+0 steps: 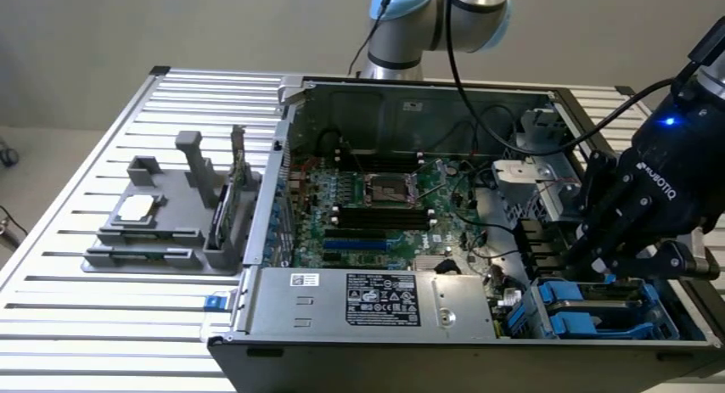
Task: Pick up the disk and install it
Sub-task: 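Insert the first disk wire, then insert the second disk wire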
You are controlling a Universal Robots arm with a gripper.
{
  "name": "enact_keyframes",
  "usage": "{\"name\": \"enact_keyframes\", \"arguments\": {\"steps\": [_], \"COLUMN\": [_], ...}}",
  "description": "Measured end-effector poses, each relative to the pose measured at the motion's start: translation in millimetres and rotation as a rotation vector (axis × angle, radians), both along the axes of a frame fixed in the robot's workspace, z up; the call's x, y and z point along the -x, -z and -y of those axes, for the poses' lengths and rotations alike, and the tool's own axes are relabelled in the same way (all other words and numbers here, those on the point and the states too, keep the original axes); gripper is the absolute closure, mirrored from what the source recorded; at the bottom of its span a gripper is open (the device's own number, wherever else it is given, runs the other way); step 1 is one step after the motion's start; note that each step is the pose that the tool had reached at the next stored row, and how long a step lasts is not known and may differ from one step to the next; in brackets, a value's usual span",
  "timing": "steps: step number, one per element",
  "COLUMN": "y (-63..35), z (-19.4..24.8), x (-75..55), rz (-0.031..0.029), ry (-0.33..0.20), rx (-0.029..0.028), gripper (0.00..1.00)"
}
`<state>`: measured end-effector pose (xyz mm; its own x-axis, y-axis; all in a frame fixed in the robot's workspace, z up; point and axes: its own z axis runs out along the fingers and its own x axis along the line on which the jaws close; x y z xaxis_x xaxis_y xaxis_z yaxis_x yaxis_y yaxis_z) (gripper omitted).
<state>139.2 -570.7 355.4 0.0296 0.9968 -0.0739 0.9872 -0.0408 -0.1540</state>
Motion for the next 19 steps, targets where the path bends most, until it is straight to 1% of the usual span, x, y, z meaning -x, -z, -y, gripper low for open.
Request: {"name": "enact_keyframes", "arguments": {"steps": [9,14,17,19], "y": [0.0,0.1,-2.0,-5.3], "z": [0.0,-0.1,-2.0,-4.6], "x": [0.0,0.0,0.1,0.3], "rz": [-0.0001,-0.0001,0.0006,0.0031], "ry": [0.0,0.0,0.0,0.0], "rx": [-0.0054,-0.0059,-0.0056,-0.0057], "gripper": [0.75,0.75,0.75,0.75]}}
